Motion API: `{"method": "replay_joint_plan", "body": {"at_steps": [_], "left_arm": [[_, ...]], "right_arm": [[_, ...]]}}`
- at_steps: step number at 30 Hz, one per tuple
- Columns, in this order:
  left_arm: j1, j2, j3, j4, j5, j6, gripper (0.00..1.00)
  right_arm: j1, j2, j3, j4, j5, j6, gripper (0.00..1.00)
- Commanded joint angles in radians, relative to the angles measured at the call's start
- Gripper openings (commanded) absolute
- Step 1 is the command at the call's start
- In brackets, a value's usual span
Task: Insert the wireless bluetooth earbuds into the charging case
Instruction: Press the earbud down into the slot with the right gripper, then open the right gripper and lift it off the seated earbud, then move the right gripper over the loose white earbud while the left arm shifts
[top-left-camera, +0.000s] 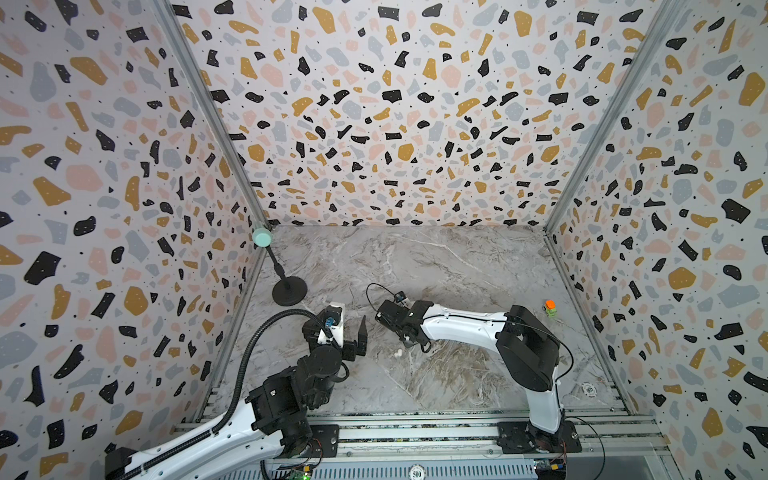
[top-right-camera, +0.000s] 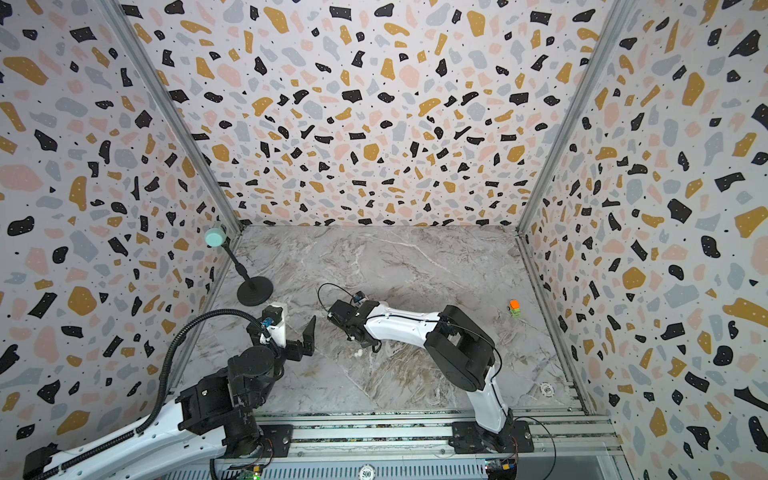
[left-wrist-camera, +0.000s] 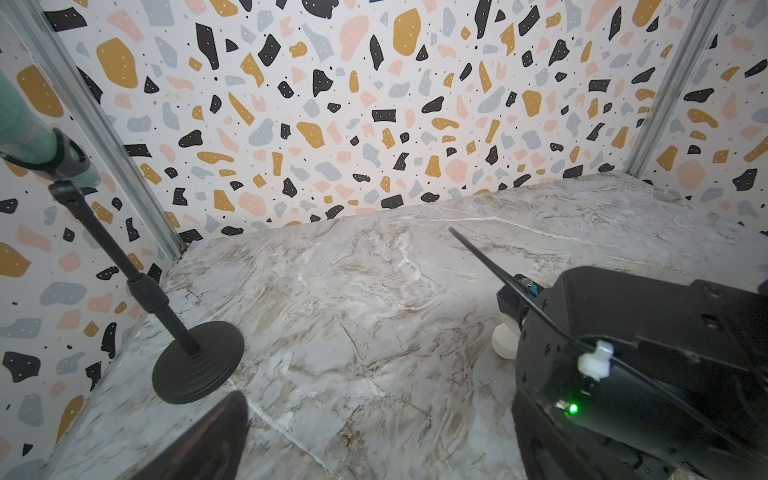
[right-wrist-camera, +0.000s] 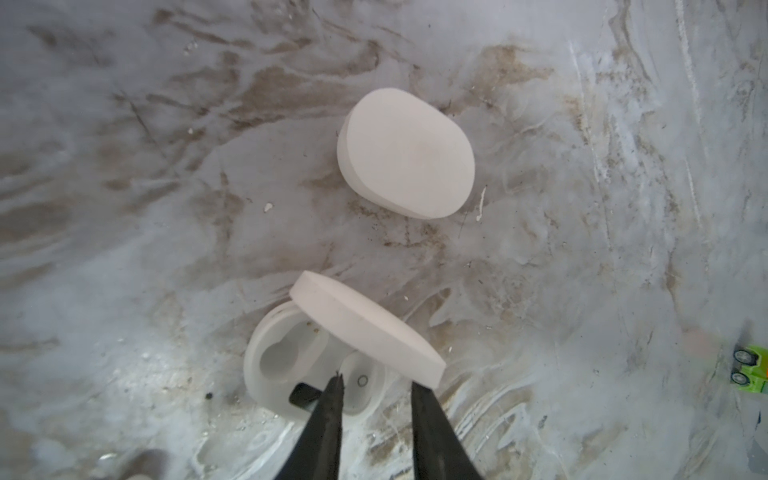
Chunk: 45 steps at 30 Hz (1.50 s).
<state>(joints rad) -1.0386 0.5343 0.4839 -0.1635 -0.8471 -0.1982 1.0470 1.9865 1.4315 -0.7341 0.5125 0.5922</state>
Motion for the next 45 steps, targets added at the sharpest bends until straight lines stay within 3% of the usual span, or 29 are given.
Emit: {"method": "replay_joint_plan", "body": {"at_steps": [1,8,15,23,28,31,37,45], "left_arm": [[0.005,-0.002,-0.002,0.033,-0.007,-0.003,1.00],[0.005,0.001,-0.002,0.033,-0.007,-0.004,1.00],[0.010,-0.002,0.000,0.033,-0.006,-0.011,1.00],[0.011,0.028,0.023,-0.008,0.058,-0.044,1.00],[0.011,0.096,0.101,-0.159,0.201,-0.190,1.00],[0.011,0.102,0.115,-0.203,0.217,-0.230,1.00],[0.011,0.122,0.138,-0.229,0.329,-0.164,1.00],[0.011,0.101,0.100,-0.190,0.304,-0.138,1.00]], "right_arm": [[0.008,-0.056,0.010,-0.037,0.023,-0.006,0.30],[0.013,-0.109,-0.004,-0.026,-0.008,-0.002,0.34],[0.013,-0.217,-0.059,0.020,-0.112,0.025,0.41],[0.002,-0.391,-0.213,0.179,-0.268,0.101,0.70],[-0.003,-0.471,-0.311,0.286,-0.351,0.160,0.81],[-0.003,-0.490,-0.367,0.359,-0.420,0.217,0.81],[0.011,-0.487,-0.447,0.473,-0.464,0.360,0.80],[0.025,-0.396,-0.409,0.436,-0.442,0.423,0.63]]}}
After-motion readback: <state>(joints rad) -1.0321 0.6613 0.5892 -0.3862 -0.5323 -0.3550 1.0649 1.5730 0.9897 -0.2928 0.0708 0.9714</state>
